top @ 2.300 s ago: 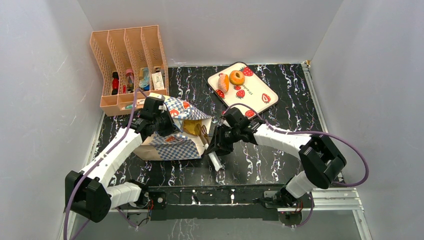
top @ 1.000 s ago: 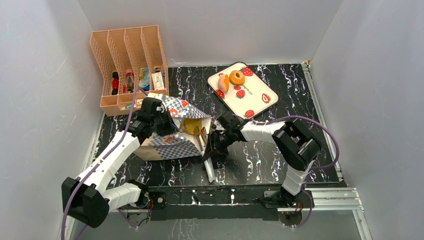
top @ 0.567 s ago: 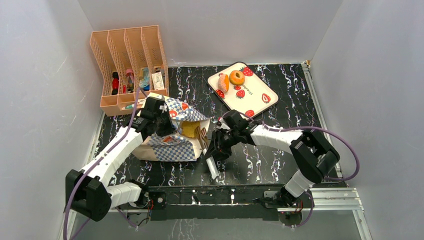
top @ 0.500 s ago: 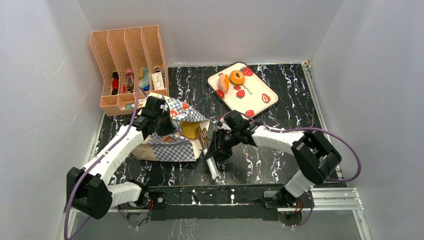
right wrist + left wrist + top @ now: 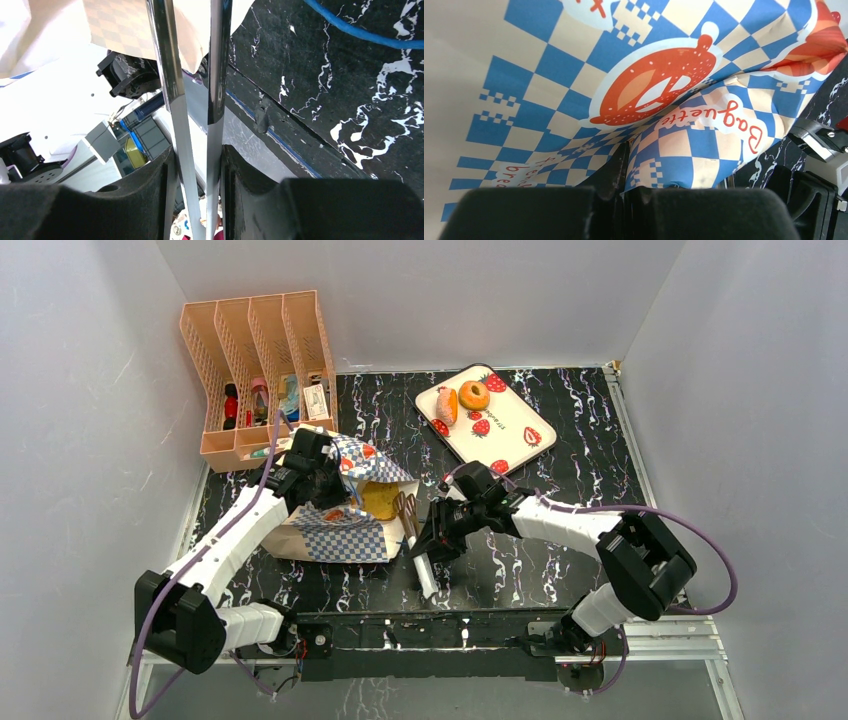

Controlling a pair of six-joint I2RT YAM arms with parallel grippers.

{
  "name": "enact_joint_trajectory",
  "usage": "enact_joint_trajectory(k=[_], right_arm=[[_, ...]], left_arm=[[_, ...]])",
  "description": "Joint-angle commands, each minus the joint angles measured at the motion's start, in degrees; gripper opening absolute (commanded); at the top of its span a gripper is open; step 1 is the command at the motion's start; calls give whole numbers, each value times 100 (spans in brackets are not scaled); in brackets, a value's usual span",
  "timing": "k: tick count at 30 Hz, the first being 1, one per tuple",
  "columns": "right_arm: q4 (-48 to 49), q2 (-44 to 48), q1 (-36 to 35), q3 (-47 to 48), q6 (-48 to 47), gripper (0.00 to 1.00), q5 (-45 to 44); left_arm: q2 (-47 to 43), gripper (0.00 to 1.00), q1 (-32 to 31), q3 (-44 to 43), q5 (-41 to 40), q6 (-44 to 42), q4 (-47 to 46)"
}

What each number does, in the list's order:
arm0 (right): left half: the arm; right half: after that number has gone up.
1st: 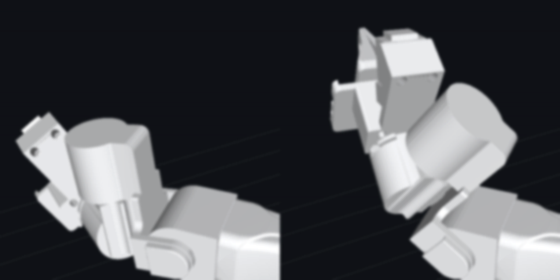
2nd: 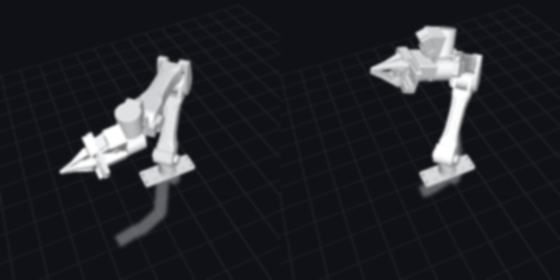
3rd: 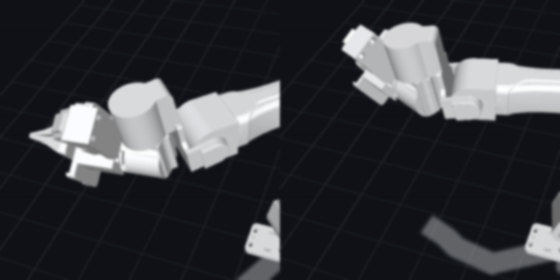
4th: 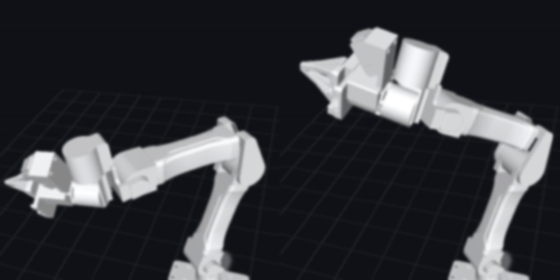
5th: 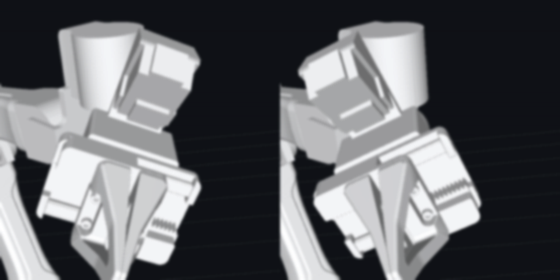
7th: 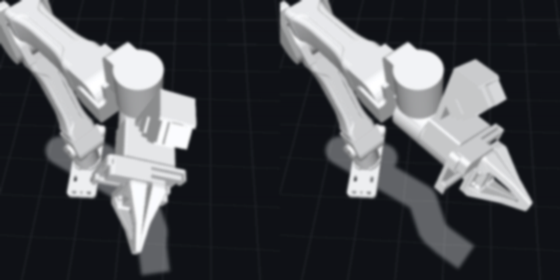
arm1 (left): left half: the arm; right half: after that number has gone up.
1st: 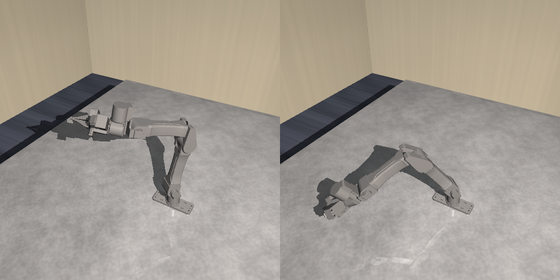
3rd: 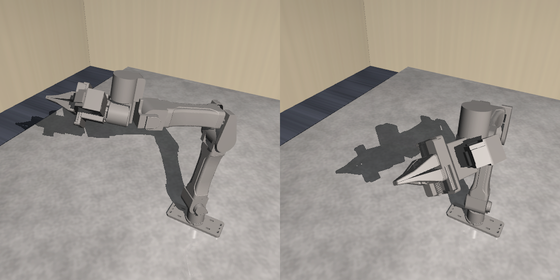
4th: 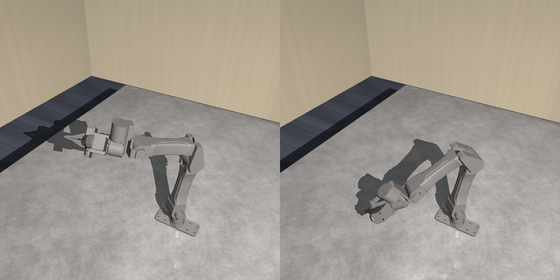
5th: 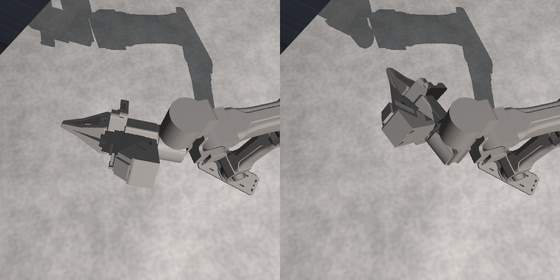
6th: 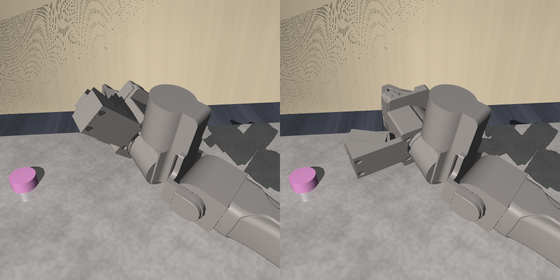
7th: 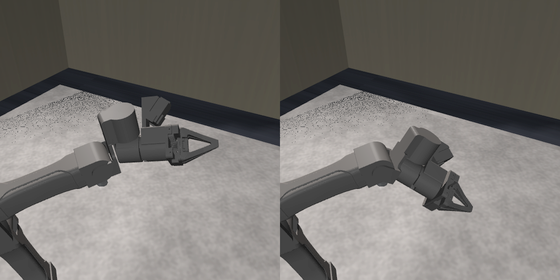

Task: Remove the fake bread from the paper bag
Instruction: Pick up the fake bread from the paper bag.

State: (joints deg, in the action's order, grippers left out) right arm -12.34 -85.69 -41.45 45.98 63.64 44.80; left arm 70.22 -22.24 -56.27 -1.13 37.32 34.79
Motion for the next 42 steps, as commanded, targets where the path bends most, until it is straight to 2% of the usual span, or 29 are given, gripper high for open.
enact_joint_trajectory(k=[1,6,10,15,28,35,42], right_arm=[[481,28,23,231,110,22,207],[535,-226,28,307,26,33,375],[768,-321,25,126,18,37,532],[1208,-500,22,-82,157,38,651],[1348,-355,-8,-352,431,39,917],[1996,-262,-5,-628,1103,40,1161],[2552,-703,-1,-627,1362,40,1387]], left_arm=[[-219,0,27,-1,-141,-167,-68],[-505,0,27,156,227,-260,-385],[-552,0,27,216,567,-332,-551],[-553,0,27,144,840,-481,-497],[-488,0,24,161,1246,-629,-532],[-725,0,27,245,1242,-818,-459],[-836,0,24,349,1350,-848,-522]])
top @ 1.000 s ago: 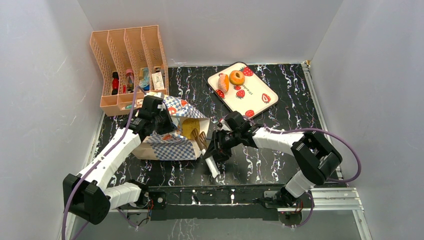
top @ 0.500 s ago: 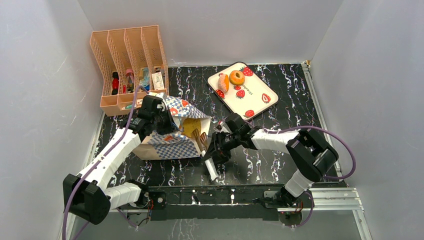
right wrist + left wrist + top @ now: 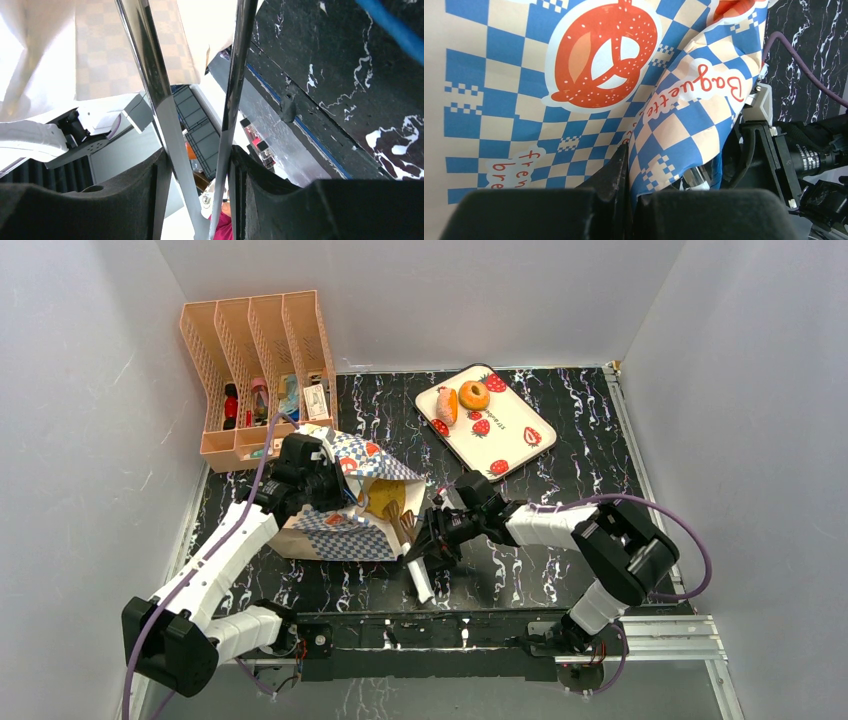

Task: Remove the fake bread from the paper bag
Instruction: Pick up the fake bread from the paper bag.

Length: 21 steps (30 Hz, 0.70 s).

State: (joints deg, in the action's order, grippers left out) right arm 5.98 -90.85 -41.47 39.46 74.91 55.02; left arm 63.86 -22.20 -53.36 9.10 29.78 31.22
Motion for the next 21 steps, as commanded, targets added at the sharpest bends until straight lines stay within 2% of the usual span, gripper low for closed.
enact_joint_trajectory(k=[1,17,21], right_arm=[[804,-258,-6,38,261,40,404],[1157,-1391,0,440,122,40,737],[1123,-1570,7,647,77,34,826]], left_arm=[[-204,0,22,60,339,-99,-169],[-175,0,22,-77,443,-196,-61],[-230,0,22,2,419,-163,-63]])
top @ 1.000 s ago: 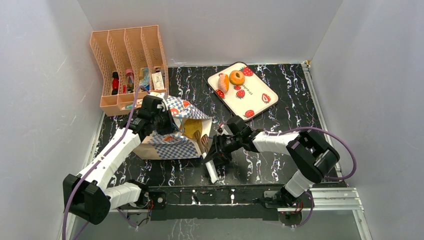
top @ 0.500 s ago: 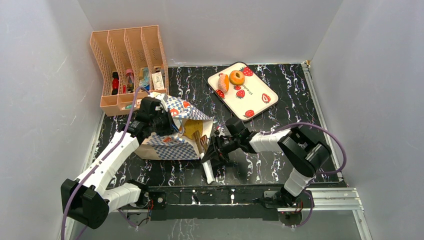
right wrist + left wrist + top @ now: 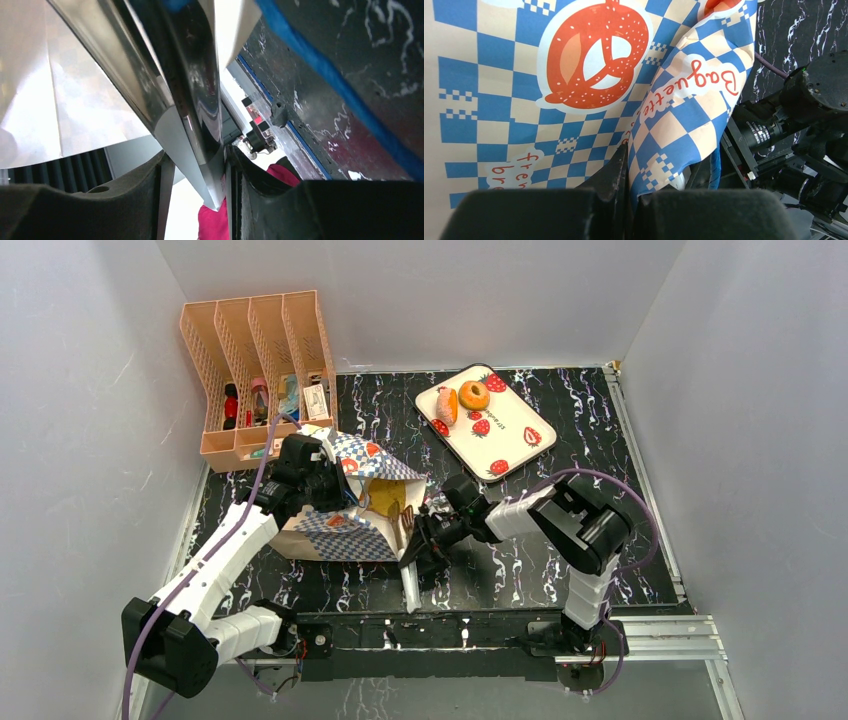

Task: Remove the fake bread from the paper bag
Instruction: Pick up the fake bread from the paper bag.

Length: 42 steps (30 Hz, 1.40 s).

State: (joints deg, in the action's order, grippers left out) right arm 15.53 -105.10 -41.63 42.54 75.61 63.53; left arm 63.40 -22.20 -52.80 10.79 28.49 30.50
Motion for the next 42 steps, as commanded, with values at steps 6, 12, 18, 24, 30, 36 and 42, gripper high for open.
enact_joint_trajectory(k=[6,12,18,24,30,36,42], right_arm=[[613,-57,15,183,287,8,43],[1089,420,33,-221,788,0,-43],[1557,986,35,-545,1312,0,-157],[1582,1492,33,-698,1539,0,-276],[1427,2062,36,-885,1708,0,-366],[1421,2546,33,-1047,1918,0,-470],[1298,2970,26,-1188,2011,0,-555]], left_arm=[[-261,0,22,56,164,40,-29],[-315,0,8,151,-92,183,-31],[-397,0,13,183,-510,364,64],[-409,0,13,83,-976,492,262],[-341,0,13,-5,-1364,627,377],[41,0,12,-233,-1424,783,328],[625,0,-5,-616,-1482,911,206]])
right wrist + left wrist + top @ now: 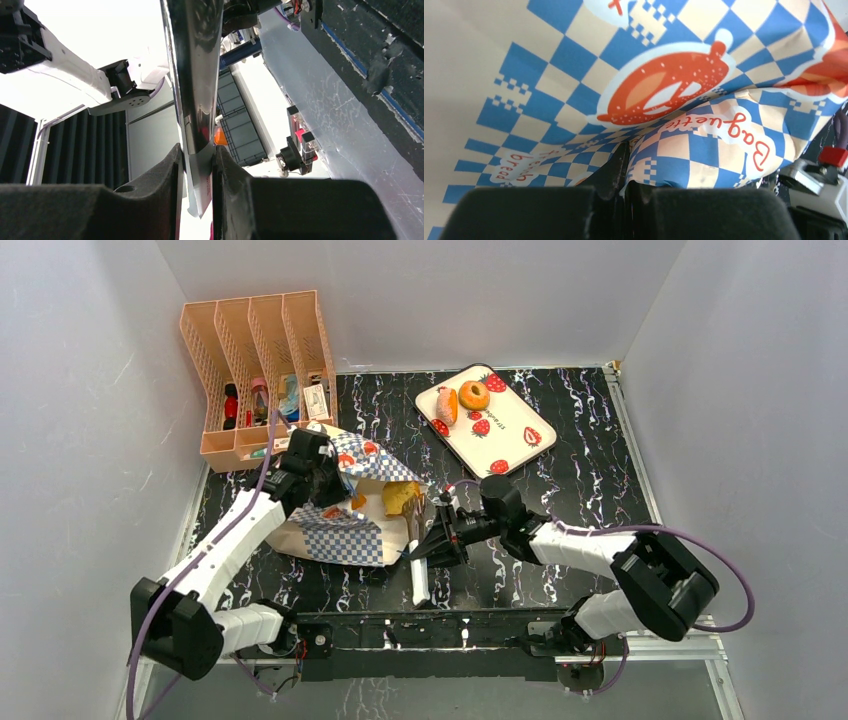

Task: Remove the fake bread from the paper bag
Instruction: Pick up the fake bread from the paper bag.

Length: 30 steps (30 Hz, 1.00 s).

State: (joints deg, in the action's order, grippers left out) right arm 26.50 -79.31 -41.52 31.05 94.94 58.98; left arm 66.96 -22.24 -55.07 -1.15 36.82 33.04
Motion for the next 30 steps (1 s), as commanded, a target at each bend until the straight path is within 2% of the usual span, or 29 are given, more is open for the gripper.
enact_joint_trajectory(k=[1,13,30], right_arm=[[163,464,12,-59,78,0,-116],[-586,1195,-74,-163,-12,0,-369],[-1587,2090,-126,-23,-137,0,-871]], left_arm=[[360,0,-6,-457,-297,98,-78],[1506,0,-146,-1160,-281,331,-397],[1613,0,-172,-1408,-425,300,-248]])
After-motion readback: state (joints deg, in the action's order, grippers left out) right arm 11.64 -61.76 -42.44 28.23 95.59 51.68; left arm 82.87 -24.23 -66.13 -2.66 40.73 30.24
